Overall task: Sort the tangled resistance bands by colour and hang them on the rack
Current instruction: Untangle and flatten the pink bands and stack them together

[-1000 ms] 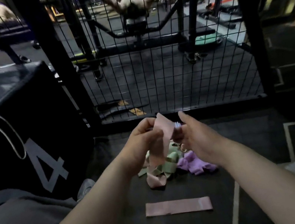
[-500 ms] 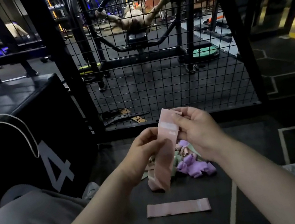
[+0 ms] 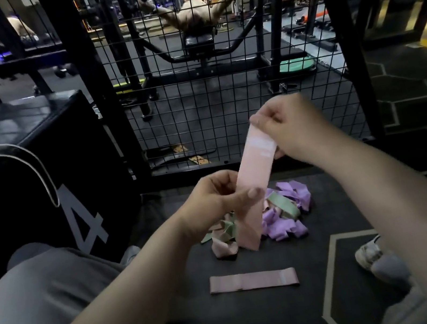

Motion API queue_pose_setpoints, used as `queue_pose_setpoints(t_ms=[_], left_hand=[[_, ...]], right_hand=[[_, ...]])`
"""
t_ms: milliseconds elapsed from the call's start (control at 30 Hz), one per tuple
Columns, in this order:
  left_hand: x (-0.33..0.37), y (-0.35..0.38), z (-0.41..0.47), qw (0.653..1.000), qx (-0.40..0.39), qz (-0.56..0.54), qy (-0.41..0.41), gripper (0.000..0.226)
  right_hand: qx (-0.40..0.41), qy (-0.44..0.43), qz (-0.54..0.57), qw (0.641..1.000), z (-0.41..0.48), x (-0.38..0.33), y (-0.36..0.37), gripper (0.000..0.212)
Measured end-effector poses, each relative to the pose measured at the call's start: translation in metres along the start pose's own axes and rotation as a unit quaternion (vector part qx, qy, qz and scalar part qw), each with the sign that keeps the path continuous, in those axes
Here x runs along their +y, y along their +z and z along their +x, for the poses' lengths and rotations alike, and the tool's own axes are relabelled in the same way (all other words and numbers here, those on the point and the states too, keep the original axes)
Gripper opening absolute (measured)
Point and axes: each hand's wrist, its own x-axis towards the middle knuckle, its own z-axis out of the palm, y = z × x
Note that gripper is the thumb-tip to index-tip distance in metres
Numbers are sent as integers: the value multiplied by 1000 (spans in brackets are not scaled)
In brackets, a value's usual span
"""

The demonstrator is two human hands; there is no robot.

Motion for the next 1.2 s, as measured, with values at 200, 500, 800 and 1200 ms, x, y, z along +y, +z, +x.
queue_pose_setpoints(t_ms=[200,500,800,1200], left_hand=[[-35,-38,-16,994,-19,51,-91,23],[-49,-58,-18,985,151,-46,-71,7],[-63,-78,12,955,271,9,-119,17],[-187,-106,50,852,377,77,-355,9]], right_hand=[[120,38,31,992,6,25,-36,16],[136,148,99,975,2,66,-39,22],[74,253,90,960,0,127,-6,24],[-122,437,-8,891,-28,245,101,13]])
